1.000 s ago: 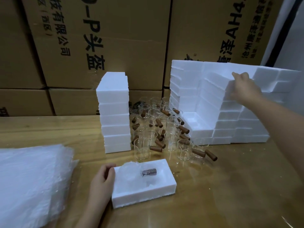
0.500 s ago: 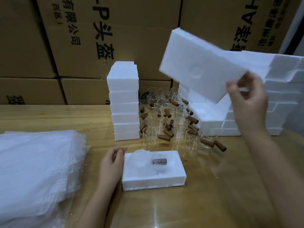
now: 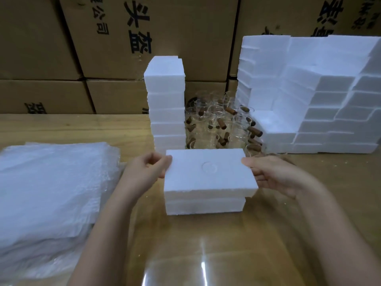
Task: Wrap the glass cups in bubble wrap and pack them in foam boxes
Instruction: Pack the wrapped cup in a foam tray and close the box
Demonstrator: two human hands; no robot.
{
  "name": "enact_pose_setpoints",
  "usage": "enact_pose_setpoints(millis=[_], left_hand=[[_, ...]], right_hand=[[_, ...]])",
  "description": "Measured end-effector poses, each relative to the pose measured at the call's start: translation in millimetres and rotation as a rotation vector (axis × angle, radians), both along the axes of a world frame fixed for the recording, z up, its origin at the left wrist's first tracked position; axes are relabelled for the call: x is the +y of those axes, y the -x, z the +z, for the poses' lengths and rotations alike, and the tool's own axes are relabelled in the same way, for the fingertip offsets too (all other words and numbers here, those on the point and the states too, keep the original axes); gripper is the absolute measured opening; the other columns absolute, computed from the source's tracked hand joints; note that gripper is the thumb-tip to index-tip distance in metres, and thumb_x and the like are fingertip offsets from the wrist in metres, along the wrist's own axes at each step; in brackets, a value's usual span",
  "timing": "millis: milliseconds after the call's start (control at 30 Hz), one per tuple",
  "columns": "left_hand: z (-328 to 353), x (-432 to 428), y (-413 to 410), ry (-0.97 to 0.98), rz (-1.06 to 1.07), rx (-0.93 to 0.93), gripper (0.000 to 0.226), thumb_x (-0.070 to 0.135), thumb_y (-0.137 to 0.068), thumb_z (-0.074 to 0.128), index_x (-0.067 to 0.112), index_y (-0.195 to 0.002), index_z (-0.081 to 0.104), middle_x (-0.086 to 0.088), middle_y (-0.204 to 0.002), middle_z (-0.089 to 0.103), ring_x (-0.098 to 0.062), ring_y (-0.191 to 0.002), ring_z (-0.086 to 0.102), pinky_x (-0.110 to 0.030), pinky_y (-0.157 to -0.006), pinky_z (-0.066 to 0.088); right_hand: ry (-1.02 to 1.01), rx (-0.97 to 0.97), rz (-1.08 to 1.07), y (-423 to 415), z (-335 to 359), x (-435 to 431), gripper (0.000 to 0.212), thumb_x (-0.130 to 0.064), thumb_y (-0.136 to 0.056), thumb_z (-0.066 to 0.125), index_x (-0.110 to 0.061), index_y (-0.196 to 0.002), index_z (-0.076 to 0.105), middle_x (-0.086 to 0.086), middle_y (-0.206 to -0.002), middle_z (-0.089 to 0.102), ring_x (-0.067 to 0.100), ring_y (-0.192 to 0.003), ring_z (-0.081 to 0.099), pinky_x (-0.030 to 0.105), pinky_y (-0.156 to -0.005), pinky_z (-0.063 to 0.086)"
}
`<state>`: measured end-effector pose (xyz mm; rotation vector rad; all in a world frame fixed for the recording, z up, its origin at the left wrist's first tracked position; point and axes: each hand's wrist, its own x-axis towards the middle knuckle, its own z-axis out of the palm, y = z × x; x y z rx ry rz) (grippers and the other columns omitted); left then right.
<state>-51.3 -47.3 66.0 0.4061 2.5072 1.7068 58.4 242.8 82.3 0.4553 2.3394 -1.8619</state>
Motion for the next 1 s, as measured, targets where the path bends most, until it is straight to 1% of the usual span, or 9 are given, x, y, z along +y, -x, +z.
enact_pose_setpoints(millis=[100,267,433,567,700,800,867,933,1000], left_hand=[[-2,3,-1,0.127,-0.007,0.029,0.023,0.047,-0.084,0.063,0.025,-0.079,0.067,0.019,-0.066,0.067,-0.005,-0.067,0.062,-0.034,-0.074,0.054],[-7,7,0,0.067,0.021,0.013,0.018,0.041,-0.086,0.062,0.025,-0.081,0.065,0.015,-0.069,0.066,-0.011,-0.077,0.064,-0.042,-0.081,0.056],[-15,14,0,0.074,0.076,0.063,0.017,0.039,-0.091,0.058,0.024,-0.084,0.063,0.012,-0.079,0.063,-0.011,-0.077,0.061,-0.03,-0.067,0.048],[-21,21,0,0.06,0.11,0.037,0.021,0.041,-0.091,0.057,0.022,-0.086,0.064,0.012,-0.082,0.063,-0.007,-0.075,0.058,-0.026,-0.06,0.039],[-26,23,1,0.058,0.118,0.009,0.023,0.04,-0.091,0.059,0.02,-0.08,0.062,0.011,-0.075,0.063,-0.006,-0.069,0.056,-0.026,-0.059,0.039],[-28,23,1,0.079,0.139,0.023,0.027,0.041,-0.09,0.059,0.021,-0.071,0.057,0.012,-0.065,0.057,-0.004,-0.06,0.051,-0.025,-0.055,0.035],[-29,24,0,0.041,0.133,0.003,0.026,0.04,-0.091,0.058,0.022,-0.073,0.057,0.012,-0.068,0.058,-0.004,-0.063,0.052,-0.025,-0.055,0.035],[-27,25,-2,0.008,0.117,-0.032,0.023,0.039,-0.093,0.057,0.023,-0.077,0.058,0.01,-0.076,0.061,-0.006,-0.069,0.055,-0.025,-0.057,0.037],[-24,26,-2,-0.01,0.099,-0.076,0.019,0.04,-0.094,0.055,0.024,-0.084,0.06,0.008,-0.085,0.063,-0.01,-0.076,0.059,-0.028,-0.059,0.045]], right_hand=[[-0.032,-0.036,-0.02,2,-4,-2,0.035,-0.044,-0.082,0.065,-0.016,-0.101,0.073,0.004,-0.096,0.074,0.016,-0.082,0.07,0.024,-0.068,0.054],[-0.038,-0.049,-0.001,4,-5,-4,0.029,-0.04,-0.086,0.063,-0.017,-0.103,0.071,0.0,-0.098,0.074,0.014,-0.087,0.071,0.029,-0.079,0.051],[-0.06,0.035,-0.067,5,-8,-11,0.024,-0.038,-0.089,0.063,-0.019,-0.103,0.068,-0.004,-0.094,0.075,0.012,-0.084,0.072,0.031,-0.079,0.05],[-0.068,0.074,-0.134,6,-11,-14,0.021,-0.033,-0.086,0.068,-0.02,-0.103,0.064,-0.007,-0.087,0.074,0.01,-0.075,0.072,0.024,-0.065,0.052],[-0.111,0.106,-0.156,8,-13,-19,0.026,-0.029,-0.089,0.065,-0.032,-0.114,0.057,-0.004,-0.098,0.066,0.005,-0.073,0.068,0.02,-0.057,0.051],[-0.141,0.117,-0.116,8,-15,-21,0.028,-0.033,-0.092,0.059,-0.043,-0.118,0.054,-0.009,-0.101,0.063,0.001,-0.079,0.065,0.018,-0.063,0.049],[-0.142,0.115,-0.108,10,-19,-25,0.027,-0.037,-0.095,0.053,-0.046,-0.121,0.051,-0.013,-0.112,0.058,0.001,-0.094,0.062,0.022,-0.078,0.048],[-0.113,0.127,-0.111,13,-26,-31,0.033,-0.039,-0.098,0.044,-0.043,-0.131,0.045,-0.014,-0.125,0.041,0.008,-0.115,0.047,0.029,-0.098,0.037],[-0.11,0.149,-0.136,15,-30,-38,0.038,-0.037,-0.1,0.039,-0.042,-0.137,0.041,-0.014,-0.12,0.028,0.011,-0.118,0.034,0.028,-0.099,0.029]])
